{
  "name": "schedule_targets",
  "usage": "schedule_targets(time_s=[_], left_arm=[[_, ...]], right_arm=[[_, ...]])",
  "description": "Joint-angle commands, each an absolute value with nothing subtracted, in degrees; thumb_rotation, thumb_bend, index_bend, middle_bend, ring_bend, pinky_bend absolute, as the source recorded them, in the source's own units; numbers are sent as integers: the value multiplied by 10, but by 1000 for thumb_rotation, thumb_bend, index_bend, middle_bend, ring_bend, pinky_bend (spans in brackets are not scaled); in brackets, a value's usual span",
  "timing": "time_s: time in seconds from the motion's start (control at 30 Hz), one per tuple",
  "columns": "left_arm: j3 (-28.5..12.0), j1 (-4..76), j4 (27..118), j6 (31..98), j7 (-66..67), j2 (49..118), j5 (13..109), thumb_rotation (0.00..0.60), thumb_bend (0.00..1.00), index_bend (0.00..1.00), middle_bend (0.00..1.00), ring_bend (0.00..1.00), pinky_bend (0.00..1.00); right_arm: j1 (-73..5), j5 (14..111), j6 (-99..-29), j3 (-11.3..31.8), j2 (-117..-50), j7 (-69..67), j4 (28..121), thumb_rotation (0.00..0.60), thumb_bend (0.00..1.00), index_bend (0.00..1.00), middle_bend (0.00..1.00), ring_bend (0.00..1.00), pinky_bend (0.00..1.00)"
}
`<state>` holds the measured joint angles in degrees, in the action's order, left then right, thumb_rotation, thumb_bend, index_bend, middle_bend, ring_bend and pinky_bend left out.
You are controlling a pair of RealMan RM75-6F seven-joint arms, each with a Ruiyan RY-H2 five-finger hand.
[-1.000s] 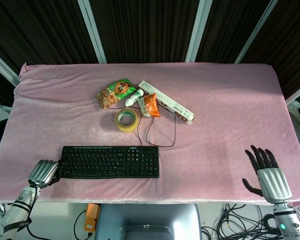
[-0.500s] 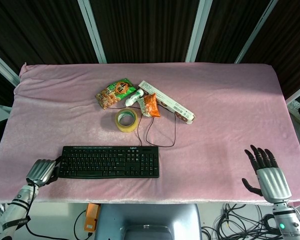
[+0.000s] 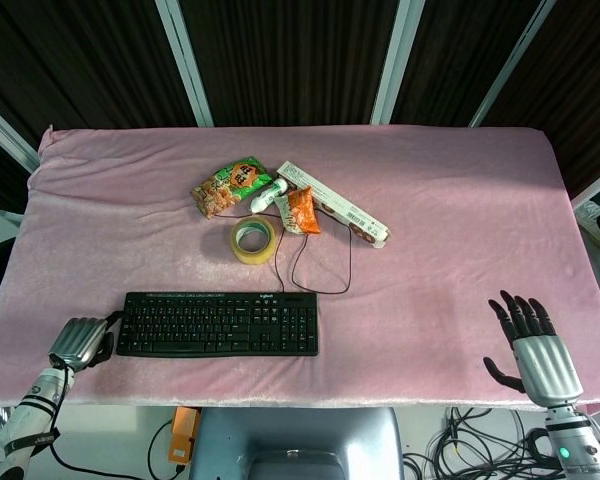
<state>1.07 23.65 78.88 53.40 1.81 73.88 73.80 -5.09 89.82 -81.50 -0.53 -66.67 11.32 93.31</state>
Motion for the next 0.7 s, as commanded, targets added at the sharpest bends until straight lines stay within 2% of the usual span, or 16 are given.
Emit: schedule_targets(time_s=[0.03, 0.23, 0.37, 0.5, 0.6, 0.63, 0.7], left_arm=[[13, 238, 787, 526, 19, 739, 735, 600, 799, 264, 1000, 1000, 1000], [13, 241, 786, 517, 17, 739, 735, 600, 802, 263, 1000, 1000, 1000], [6, 231, 794, 559, 15, 734, 755, 600, 789, 220, 1000, 1000, 1000], [-6, 203, 824, 662, 7, 712, 796, 600, 751, 112, 1000, 1000, 1000], [-14, 163, 856, 776, 12, 685, 837, 600, 720, 61, 1000, 1000, 1000], [-15, 149, 867, 810, 14, 677, 847, 600, 700, 44, 983, 991, 1000], [-12, 119, 890, 867, 14, 663, 860, 600, 651, 16, 835, 873, 938]], right_arm=[[-51, 898, -816, -5, -666, 112, 933, 600, 406, 0, 0, 0, 0], [-50, 898, -817, -4, -666, 111, 933, 600, 406, 0, 0, 0, 0], [-50, 897, -817, -4, -666, 111, 932, 600, 407, 0, 0, 0, 0], [-50, 896, -818, -4, -665, 110, 932, 600, 406, 0, 0, 0, 0], [-50, 896, -818, -3, -665, 109, 932, 600, 406, 0, 0, 0, 0], [-49, 895, -819, -3, -665, 108, 932, 600, 406, 0, 0, 0, 0], [-49, 895, -819, -3, -664, 108, 932, 600, 407, 0, 0, 0, 0]])
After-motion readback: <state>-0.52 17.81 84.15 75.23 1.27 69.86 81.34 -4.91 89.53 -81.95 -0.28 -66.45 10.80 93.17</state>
